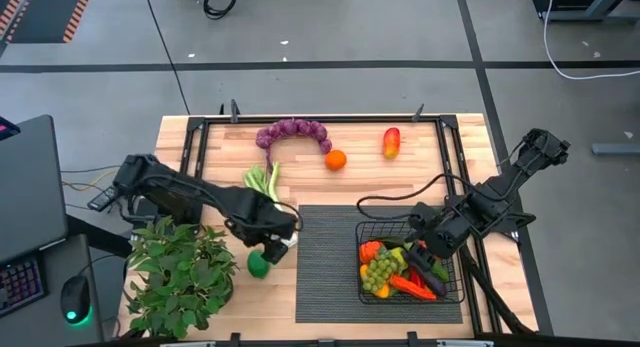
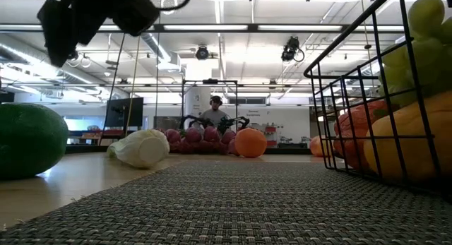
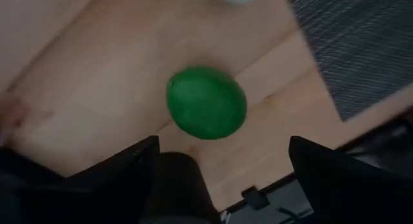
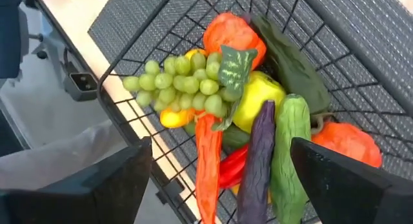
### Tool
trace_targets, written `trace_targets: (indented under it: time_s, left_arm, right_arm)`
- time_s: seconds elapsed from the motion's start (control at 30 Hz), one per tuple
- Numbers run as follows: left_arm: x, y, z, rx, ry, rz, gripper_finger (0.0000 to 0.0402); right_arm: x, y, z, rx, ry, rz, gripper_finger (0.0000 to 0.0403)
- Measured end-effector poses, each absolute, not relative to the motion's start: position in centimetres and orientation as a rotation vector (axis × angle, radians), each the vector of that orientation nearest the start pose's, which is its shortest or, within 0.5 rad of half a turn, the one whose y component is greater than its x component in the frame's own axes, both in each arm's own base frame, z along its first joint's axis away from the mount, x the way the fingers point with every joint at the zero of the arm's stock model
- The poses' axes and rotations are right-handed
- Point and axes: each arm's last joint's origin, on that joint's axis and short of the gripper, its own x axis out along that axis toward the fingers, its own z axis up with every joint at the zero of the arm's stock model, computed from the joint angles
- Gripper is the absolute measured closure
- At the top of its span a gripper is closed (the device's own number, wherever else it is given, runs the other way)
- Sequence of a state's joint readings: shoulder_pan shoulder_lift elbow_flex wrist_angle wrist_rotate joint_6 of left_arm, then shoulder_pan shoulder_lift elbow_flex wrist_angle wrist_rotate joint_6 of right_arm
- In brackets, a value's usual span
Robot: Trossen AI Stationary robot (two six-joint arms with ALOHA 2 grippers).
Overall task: Build produce basket
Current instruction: Put the lime into the wire basket
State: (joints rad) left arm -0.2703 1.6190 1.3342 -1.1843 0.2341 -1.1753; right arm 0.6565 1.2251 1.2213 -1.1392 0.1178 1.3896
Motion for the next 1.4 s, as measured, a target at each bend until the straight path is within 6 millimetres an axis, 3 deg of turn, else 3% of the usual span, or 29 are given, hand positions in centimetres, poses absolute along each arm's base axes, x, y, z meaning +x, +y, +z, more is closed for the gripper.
trace_targets:
  time_s: [0.4, 0.63, 1.07, 1.4]
  left_arm:
    - [29.3, -10.8, 22.7, -0.953, 1.619, 0.669, 0.0049]
    - [28.6, -11.0, 19.5, -1.113, 1.63, 0.678, 0.0049]
    - [28.0, -10.8, 15.9, -1.23, 1.538, 0.772, 0.0049]
    - [28.5, -10.5, 15.5, -1.25, 1.439, 0.769, 0.0061]
  right_arm:
    - [16.5, 13.9, 32.3, 0.708, 1.136, -0.275, 0.0029]
    - [16.1, 14.4, 32.4, 0.694, 1.118, -0.266, 0.0029]
    - [15.6, 15.0, 32.4, 0.699, 1.088, -0.279, 0.0029]
    - [15.6, 15.0, 32.4, 0.694, 1.092, -0.278, 0.0029]
